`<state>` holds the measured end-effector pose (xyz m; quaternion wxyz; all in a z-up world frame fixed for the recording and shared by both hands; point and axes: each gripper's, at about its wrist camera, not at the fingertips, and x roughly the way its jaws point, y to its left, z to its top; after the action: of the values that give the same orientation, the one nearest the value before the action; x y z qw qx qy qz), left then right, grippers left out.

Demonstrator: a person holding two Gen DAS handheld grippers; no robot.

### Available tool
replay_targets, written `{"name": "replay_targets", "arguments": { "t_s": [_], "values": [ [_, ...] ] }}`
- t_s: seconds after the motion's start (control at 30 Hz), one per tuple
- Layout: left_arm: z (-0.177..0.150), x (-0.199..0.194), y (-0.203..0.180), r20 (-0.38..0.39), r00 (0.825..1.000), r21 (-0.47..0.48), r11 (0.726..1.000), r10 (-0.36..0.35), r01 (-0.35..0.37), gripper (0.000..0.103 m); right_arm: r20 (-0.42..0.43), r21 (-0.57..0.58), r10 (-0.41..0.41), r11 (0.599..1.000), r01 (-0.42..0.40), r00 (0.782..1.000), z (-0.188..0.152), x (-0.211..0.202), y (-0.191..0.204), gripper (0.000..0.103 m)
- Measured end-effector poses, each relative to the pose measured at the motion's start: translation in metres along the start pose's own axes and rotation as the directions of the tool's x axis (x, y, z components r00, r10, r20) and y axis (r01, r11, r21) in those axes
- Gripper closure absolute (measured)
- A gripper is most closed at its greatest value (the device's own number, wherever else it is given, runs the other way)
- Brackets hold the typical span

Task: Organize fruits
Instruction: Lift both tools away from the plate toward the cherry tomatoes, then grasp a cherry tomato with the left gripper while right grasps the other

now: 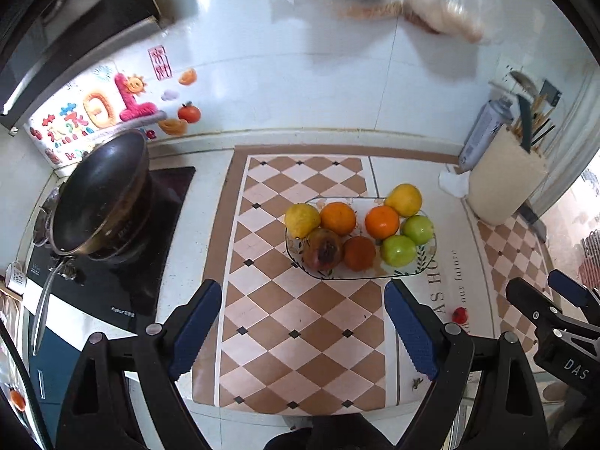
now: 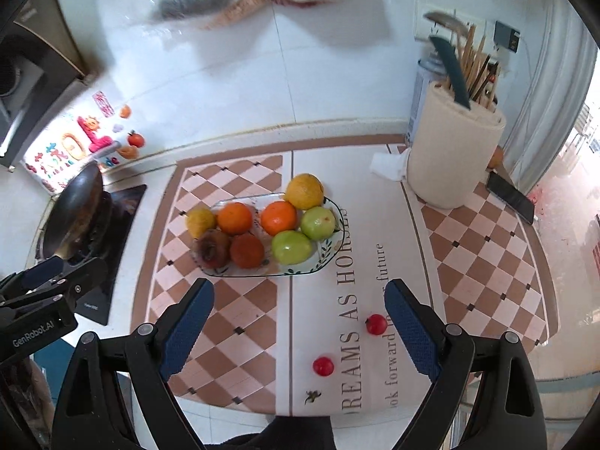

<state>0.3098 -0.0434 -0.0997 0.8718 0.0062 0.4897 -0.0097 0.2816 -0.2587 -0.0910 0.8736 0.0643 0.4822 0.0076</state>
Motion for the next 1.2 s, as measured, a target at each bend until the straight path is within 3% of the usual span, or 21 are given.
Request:
{"name": "replay_targets", "arguments": {
  "t_s": [0.4,0.83,0.93,1.0,1.2],
  "values": [
    [-0.036,-0.065,0.000,0.104,0.995,0.029,1.000,0.003,-0.006,0.014,0.093,-0.003,-0.005,1.000,0.006,0.996,-0.031,-0.072,0.012,0.008],
    [-0.057,-0.087,-0.004,0.138,0.990,0.016,1.000,-0.020,0.018,0.014,0.151,0.026,-0.029,0.999,0.026,0.988,-0.049,-0.105,0.006,0.003],
    [-0.056,-0.083,-0.006,0.125,0.992,-0.003,1.000,-0.014,0.015,0.013,0.159,0.043,0.026,0.999,-0.033,0.987,-0.045,-0.103,-0.010,0.003],
    [-0.054,-0.077,-0.011,0.117,0.993,-0.007,1.000,-0.013,0.014,0.000,0.145,0.056,0.048,0.997,-0.057,0.988,-0.040,-0.095,-0.024,0.003],
    [-0.047,-0.034,-0.044,0.074,0.995,-0.007,0.998,0.068,-0.068,0.000,0.035,0.085,0.054,0.995,-0.057,0.998,-0.027,-0.030,-0.088,0.003]
  ]
}}
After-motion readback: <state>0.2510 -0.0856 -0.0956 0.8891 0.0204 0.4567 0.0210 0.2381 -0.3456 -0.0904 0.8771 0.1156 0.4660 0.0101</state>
